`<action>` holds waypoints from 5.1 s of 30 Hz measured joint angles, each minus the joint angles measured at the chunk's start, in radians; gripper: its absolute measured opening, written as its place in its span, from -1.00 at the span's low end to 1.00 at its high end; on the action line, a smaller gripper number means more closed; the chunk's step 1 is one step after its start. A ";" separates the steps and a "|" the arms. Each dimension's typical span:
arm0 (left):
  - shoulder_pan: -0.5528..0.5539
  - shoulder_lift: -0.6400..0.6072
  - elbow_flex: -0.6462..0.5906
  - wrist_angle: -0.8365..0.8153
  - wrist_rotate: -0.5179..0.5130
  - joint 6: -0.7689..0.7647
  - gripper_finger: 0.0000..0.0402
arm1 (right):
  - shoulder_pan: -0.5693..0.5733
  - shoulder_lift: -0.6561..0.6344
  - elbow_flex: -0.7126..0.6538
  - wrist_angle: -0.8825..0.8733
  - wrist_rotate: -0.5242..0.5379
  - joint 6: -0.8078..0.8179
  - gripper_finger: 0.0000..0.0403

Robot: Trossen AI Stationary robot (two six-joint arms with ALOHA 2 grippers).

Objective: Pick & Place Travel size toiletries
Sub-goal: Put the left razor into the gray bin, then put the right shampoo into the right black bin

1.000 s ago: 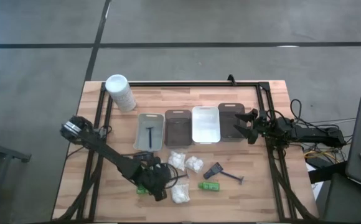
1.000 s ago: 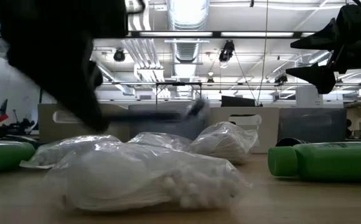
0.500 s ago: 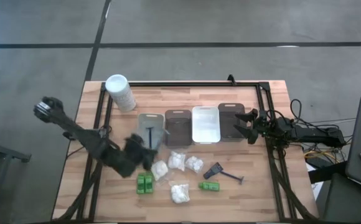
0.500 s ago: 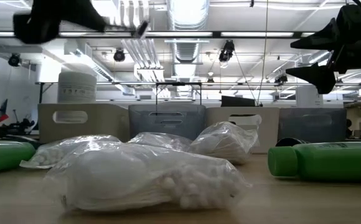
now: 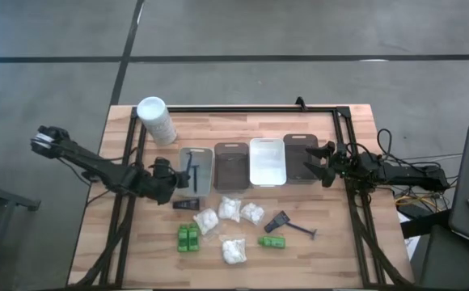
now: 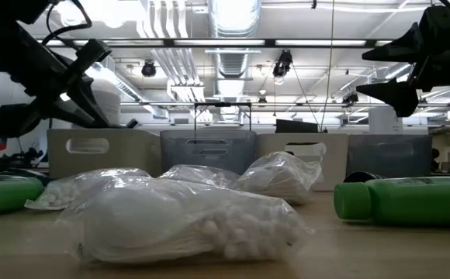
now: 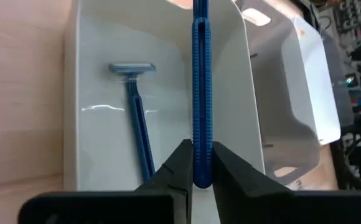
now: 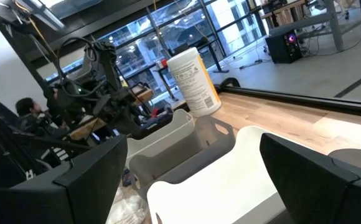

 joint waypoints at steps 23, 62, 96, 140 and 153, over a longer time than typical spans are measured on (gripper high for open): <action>-0.013 -0.042 0.169 -0.016 0.160 0.463 -0.08 | 0.000 0.000 0.000 0.000 0.000 0.000 0.81; 0.319 -0.033 0.391 0.146 0.231 1.137 -0.10 | 0.029 0.108 0.003 0.566 -0.040 0.498 0.81; 0.370 -0.009 0.381 0.199 0.403 1.496 -0.10 | 0.350 1.523 1.145 -0.873 -0.485 0.373 0.81; 0.371 0.011 0.381 0.149 0.534 1.615 -0.10 | 0.559 2.065 1.406 -0.846 -0.309 0.368 0.06; 0.371 0.011 0.400 0.183 0.534 1.599 -0.10 | 0.562 1.731 1.411 -0.974 -0.198 0.925 -0.44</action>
